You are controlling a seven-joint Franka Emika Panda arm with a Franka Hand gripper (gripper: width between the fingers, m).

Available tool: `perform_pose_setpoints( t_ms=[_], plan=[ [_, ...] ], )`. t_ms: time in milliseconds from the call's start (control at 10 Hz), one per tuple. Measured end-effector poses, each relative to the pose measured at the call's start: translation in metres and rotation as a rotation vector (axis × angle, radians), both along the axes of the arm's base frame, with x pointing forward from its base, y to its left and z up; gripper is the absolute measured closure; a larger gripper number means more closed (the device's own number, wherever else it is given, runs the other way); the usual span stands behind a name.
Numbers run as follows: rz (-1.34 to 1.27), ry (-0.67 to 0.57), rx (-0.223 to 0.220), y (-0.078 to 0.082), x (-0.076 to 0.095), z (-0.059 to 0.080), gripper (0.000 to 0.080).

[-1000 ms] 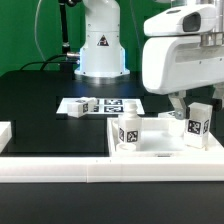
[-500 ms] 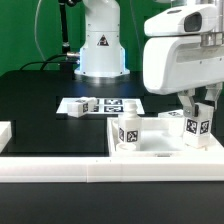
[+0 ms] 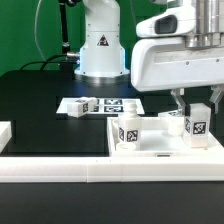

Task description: Assemble one leg

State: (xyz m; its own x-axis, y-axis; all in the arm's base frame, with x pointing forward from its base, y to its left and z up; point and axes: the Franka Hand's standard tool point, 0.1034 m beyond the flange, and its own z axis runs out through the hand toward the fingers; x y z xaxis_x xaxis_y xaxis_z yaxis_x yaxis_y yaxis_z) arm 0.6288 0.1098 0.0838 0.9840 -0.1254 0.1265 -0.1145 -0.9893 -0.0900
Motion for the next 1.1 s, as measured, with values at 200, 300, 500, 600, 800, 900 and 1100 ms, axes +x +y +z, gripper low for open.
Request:
perform_pose_setpoints(
  t_ms=[200,300,500,600,800,900,1100],
  plan=[
    [-0.286,0.014,0.022,0.0001,-0.0002,-0.0008,0.0512],
    [-0.347,0.017,0.019,0.0004,-0.0003,-0.0008,0.0512],
    [-0.527,0.035,0.029,0.0004,-0.0008,-0.0007,0.0512],
    [-0.557,0.038,0.038,-0.0002,-0.0008,-0.0008,0.0512],
    [-0.499,0.034,0.032,0.0004,-0.0006,-0.0006,0.0457],
    [-0.400,0.028,0.017,-0.0008,0.0008,0.0012,0.0274],
    [-0.250,0.022,-0.004,0.0002,0.0022,0.0024,0.0172]
  ],
)
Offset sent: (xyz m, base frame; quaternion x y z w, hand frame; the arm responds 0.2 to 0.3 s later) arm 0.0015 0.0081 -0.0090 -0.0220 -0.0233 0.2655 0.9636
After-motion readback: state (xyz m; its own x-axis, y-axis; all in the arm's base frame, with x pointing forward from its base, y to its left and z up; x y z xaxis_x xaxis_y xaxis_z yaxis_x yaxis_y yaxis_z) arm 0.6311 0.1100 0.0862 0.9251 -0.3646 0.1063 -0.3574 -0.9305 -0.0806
